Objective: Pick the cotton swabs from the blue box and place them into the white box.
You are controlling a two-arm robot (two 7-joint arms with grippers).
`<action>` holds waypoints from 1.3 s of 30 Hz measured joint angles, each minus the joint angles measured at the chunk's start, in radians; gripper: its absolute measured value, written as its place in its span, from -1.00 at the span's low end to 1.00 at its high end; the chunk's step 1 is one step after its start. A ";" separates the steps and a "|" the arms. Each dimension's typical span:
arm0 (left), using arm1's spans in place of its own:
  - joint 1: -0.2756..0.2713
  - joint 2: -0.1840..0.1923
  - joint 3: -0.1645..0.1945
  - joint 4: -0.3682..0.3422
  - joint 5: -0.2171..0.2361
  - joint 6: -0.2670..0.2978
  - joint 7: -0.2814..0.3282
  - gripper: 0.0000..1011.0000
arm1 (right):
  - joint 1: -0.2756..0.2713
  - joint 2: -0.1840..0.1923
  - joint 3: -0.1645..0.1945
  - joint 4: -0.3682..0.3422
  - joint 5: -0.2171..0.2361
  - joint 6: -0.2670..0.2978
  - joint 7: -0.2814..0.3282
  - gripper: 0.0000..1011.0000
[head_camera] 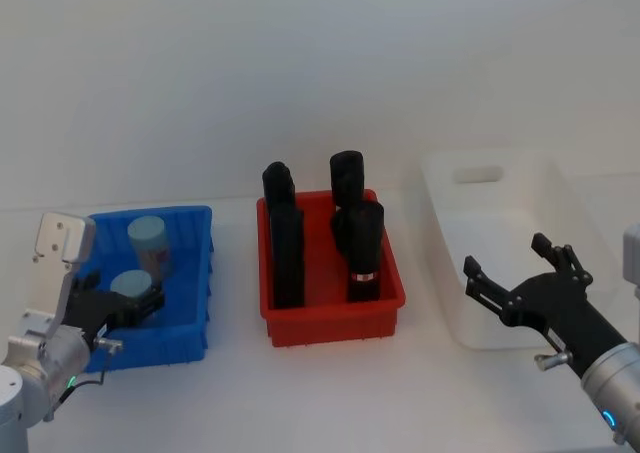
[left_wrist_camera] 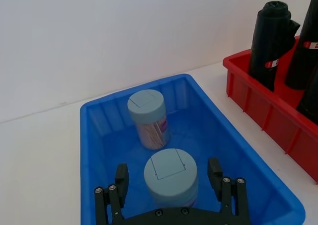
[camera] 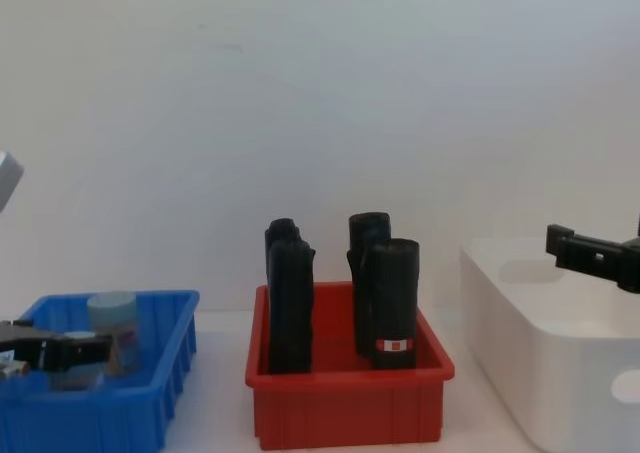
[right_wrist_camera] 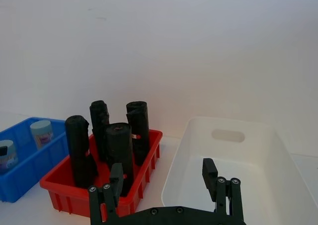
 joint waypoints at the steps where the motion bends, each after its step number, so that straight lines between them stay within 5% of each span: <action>1: -0.003 -0.001 -0.001 0.009 0.001 0.000 -0.004 0.99 | 0.000 0.000 0.000 0.000 0.000 0.000 0.000 0.98; 13: -0.029 -0.008 -0.009 0.071 0.001 -0.018 -0.046 0.96 | 0.000 0.000 0.000 0.000 0.000 0.000 0.000 0.98; 24: -0.047 -0.014 -0.012 0.107 -0.001 -0.045 -0.096 0.39 | 0.000 0.000 0.000 0.000 0.000 0.000 0.000 0.98; 39: -0.038 -0.003 -0.021 0.038 0.005 -0.021 -0.126 0.33 | 0.000 0.000 0.000 0.000 0.000 0.000 0.000 0.98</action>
